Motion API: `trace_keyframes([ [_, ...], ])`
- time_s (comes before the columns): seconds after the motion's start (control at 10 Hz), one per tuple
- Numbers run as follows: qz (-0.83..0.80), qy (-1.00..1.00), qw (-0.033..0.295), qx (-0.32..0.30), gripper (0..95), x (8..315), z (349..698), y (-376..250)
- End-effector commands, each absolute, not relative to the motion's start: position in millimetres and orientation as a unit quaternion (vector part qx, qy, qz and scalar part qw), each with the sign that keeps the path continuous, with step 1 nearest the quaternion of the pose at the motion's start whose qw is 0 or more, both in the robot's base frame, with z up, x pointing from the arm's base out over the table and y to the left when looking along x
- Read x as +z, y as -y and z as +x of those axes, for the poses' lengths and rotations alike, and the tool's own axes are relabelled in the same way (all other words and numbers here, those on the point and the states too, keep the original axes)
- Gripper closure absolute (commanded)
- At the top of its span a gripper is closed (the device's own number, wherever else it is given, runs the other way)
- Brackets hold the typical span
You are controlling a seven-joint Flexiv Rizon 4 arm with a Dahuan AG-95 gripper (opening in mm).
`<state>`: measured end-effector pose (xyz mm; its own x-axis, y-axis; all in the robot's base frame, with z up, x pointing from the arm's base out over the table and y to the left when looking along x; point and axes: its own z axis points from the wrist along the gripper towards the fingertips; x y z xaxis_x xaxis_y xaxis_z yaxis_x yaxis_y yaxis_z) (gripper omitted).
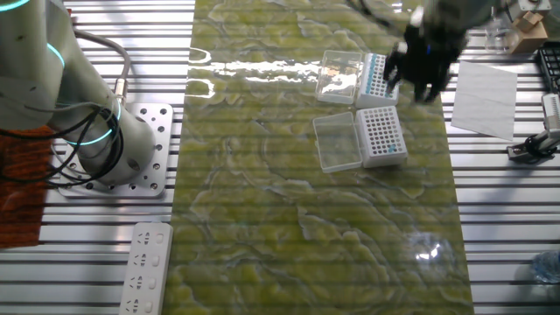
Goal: Transfer all medium pipette tips from one holder to another
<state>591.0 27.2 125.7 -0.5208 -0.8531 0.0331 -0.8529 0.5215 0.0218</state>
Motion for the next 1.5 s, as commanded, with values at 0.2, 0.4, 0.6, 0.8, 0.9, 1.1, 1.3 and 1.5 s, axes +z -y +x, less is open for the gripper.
trace_keyframes([
  [0.2, 0.51, 0.86, 0.021, 0.0, 57.0, 110.9, 584.4, 2.2],
  [0.4, 0.518, 0.855, 0.019, 0.002, 57.0, 103.3, 583.6, 7.0],
  [0.6, 0.524, 0.851, 0.016, 0.005, 57.0, 97.1, 583.2, 10.0],
  [0.8, 0.534, 0.845, 0.014, 0.011, 57.0, 87.9, 582.6, 14.4],
  [0.9, 0.543, 0.84, 0.015, 0.018, 57.0, 84.5, 581.4, 17.5],
  [1.1, 0.552, 0.833, 0.013, 0.024, 57.0, 80.8, 580.8, 19.5],
  [1.3, 0.572, 0.819, 0.011, 0.036, 57.0, 77.6, 581.2, 19.3],
  [1.5, 0.599, 0.799, 0.006, 0.05, 57.0, 75.2, 581.5, 19.1],
])
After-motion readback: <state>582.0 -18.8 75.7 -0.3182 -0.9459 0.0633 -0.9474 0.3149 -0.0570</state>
